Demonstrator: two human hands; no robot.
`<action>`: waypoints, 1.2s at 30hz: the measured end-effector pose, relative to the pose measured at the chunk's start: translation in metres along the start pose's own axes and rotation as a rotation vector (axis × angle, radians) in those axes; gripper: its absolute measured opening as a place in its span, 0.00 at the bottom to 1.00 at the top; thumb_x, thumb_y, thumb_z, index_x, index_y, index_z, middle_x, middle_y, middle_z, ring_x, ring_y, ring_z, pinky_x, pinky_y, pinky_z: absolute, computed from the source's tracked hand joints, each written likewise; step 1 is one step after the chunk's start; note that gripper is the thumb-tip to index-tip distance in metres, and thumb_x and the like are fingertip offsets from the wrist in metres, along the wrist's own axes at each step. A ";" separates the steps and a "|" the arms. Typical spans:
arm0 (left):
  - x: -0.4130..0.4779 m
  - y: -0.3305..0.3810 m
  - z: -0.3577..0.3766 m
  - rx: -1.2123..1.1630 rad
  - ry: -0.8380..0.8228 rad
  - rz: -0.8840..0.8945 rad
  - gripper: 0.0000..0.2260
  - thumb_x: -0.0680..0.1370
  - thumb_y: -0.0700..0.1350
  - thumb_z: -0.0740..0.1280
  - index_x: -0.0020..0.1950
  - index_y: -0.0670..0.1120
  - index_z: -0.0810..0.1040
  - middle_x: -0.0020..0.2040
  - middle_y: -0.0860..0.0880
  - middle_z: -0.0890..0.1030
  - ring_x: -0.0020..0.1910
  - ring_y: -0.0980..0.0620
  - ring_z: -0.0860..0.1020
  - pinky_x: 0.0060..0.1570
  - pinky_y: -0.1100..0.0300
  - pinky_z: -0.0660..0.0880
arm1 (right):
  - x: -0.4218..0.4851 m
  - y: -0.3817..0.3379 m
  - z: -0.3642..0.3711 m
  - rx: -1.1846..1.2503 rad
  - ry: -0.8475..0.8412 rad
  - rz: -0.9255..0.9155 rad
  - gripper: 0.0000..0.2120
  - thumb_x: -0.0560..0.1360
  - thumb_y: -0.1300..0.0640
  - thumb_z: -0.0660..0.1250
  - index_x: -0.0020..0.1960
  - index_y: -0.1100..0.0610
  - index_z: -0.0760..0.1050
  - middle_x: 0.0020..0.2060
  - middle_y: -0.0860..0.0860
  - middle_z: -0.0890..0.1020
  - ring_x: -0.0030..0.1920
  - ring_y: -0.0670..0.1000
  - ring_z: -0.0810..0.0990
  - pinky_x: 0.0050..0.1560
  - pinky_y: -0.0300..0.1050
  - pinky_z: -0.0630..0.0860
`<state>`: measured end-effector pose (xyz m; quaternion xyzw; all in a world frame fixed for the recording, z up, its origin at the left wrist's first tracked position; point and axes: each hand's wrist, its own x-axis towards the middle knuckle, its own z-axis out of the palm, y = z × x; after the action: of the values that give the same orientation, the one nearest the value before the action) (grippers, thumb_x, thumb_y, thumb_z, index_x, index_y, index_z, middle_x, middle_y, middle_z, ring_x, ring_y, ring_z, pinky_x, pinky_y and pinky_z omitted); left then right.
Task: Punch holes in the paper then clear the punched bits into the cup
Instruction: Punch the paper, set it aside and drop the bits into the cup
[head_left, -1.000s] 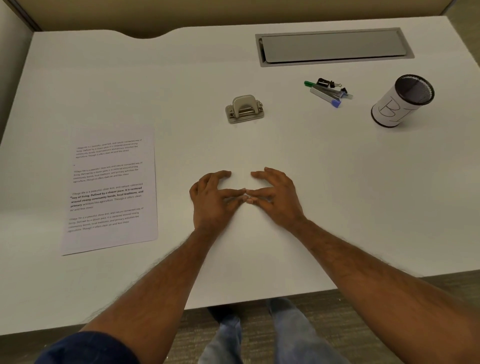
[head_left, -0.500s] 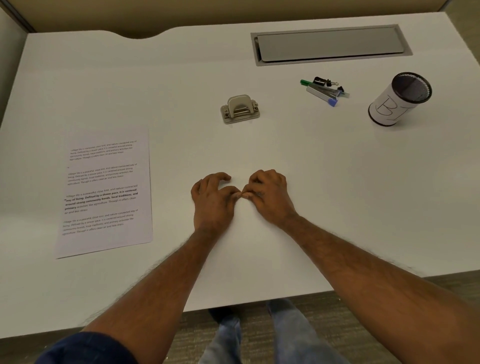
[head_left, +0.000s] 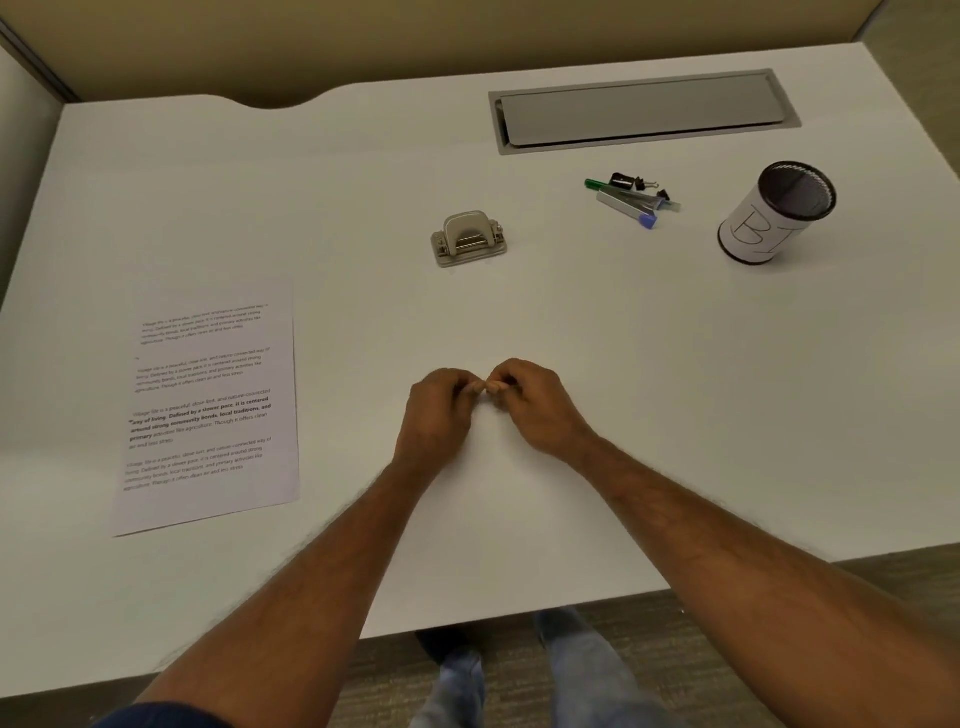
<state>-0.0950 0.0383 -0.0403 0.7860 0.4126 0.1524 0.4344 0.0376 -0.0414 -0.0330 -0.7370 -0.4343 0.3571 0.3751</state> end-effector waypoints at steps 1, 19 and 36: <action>0.000 0.004 0.001 -0.085 -0.004 -0.050 0.10 0.79 0.42 0.64 0.40 0.49 0.80 0.35 0.58 0.81 0.38 0.64 0.78 0.37 0.75 0.69 | 0.000 -0.002 -0.003 0.092 -0.001 0.053 0.07 0.78 0.62 0.63 0.44 0.62 0.78 0.39 0.55 0.83 0.42 0.52 0.81 0.45 0.44 0.77; 0.071 0.120 0.065 -0.423 -0.177 -0.112 0.07 0.79 0.42 0.67 0.46 0.46 0.85 0.37 0.45 0.85 0.35 0.55 0.82 0.41 0.63 0.81 | -0.002 0.008 -0.130 0.766 0.222 0.378 0.07 0.80 0.63 0.62 0.49 0.63 0.79 0.37 0.54 0.79 0.39 0.48 0.76 0.44 0.42 0.73; 0.227 0.315 0.172 0.135 -0.302 0.317 0.10 0.78 0.43 0.67 0.40 0.41 0.83 0.35 0.47 0.81 0.34 0.53 0.78 0.30 0.66 0.68 | 0.066 0.039 -0.366 -0.029 0.572 0.200 0.06 0.75 0.65 0.64 0.44 0.65 0.80 0.39 0.55 0.81 0.39 0.51 0.79 0.42 0.39 0.77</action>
<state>0.3095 0.0308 0.0885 0.8821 0.2234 0.0714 0.4085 0.3881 -0.0839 0.0894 -0.8521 -0.2412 0.1638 0.4347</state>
